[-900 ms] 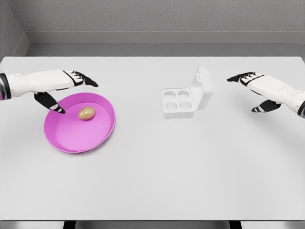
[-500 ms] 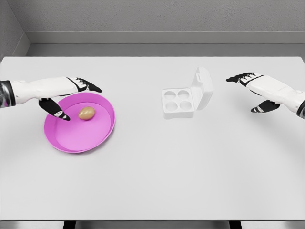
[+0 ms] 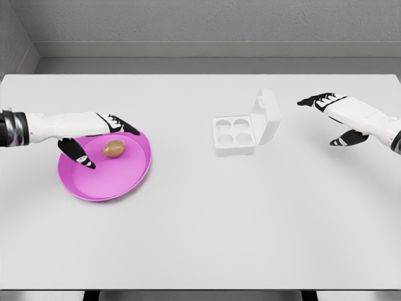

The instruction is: Pack egg into the box and close the box lid

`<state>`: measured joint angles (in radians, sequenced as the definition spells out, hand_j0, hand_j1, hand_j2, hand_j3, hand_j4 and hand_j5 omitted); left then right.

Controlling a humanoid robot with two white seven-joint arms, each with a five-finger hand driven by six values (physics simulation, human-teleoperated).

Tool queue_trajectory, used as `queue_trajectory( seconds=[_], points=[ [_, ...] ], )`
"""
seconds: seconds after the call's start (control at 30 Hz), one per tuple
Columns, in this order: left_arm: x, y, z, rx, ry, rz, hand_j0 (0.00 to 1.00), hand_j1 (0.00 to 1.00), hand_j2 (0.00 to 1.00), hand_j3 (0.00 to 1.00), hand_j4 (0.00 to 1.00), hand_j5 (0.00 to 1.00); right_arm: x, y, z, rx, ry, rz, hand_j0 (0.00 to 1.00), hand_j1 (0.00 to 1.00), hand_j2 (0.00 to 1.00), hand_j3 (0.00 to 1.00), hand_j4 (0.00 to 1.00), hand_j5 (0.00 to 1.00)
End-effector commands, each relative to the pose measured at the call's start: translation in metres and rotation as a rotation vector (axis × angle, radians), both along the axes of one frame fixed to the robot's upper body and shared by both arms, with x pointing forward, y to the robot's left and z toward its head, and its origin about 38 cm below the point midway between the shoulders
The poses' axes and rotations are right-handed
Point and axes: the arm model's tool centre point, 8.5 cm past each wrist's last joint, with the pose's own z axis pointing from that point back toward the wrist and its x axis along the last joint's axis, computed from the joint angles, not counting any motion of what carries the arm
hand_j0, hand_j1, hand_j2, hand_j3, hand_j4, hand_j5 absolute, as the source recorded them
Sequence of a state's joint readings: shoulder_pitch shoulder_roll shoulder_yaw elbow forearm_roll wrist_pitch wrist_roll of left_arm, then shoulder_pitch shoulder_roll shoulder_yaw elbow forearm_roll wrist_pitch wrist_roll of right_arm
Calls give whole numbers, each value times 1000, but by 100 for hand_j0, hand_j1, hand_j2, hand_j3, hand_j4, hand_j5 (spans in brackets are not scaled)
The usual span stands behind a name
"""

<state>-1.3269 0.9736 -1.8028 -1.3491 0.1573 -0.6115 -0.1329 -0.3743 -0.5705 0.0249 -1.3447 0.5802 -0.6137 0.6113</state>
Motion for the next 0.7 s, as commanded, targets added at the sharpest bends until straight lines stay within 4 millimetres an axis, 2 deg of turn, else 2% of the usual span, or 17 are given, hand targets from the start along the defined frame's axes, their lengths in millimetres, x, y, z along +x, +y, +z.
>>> queue_trajectory(
  seconds=[0.0, 0.17, 0.23, 0.37, 0.4, 0.67],
  points=[
    [1, 2, -2, -3, 9, 13, 100, 100, 100, 100, 100, 100, 0, 0, 1, 7, -1, -2, 100, 100, 100, 100, 100, 100],
    [8, 1, -11, 10, 25, 25, 100, 100, 100, 100, 100, 100, 1, 0, 1, 9, -1, -4, 100, 100, 100, 100, 100, 100],
    [8, 2, -11, 11, 26, 28, 94, 94, 94, 94, 94, 94, 1, 0, 1, 9, -1, -4, 100, 100, 100, 100, 100, 100],
    [10, 5, -11, 15, 23, 38, 93, 93, 93, 93, 93, 93, 1, 0, 0, 11, -1, -3, 100, 100, 100, 100, 100, 100],
    [11, 6, -11, 16, 22, 41, 88, 88, 88, 88, 88, 88, 1, 0, 0, 11, -1, -3, 100, 100, 100, 100, 100, 100],
    [15, 1, -22, 24, 36, 43, 89, 89, 89, 89, 89, 89, 1, 0, 0, 11, -1, -3, 100, 100, 100, 100, 100, 100]
  ],
)
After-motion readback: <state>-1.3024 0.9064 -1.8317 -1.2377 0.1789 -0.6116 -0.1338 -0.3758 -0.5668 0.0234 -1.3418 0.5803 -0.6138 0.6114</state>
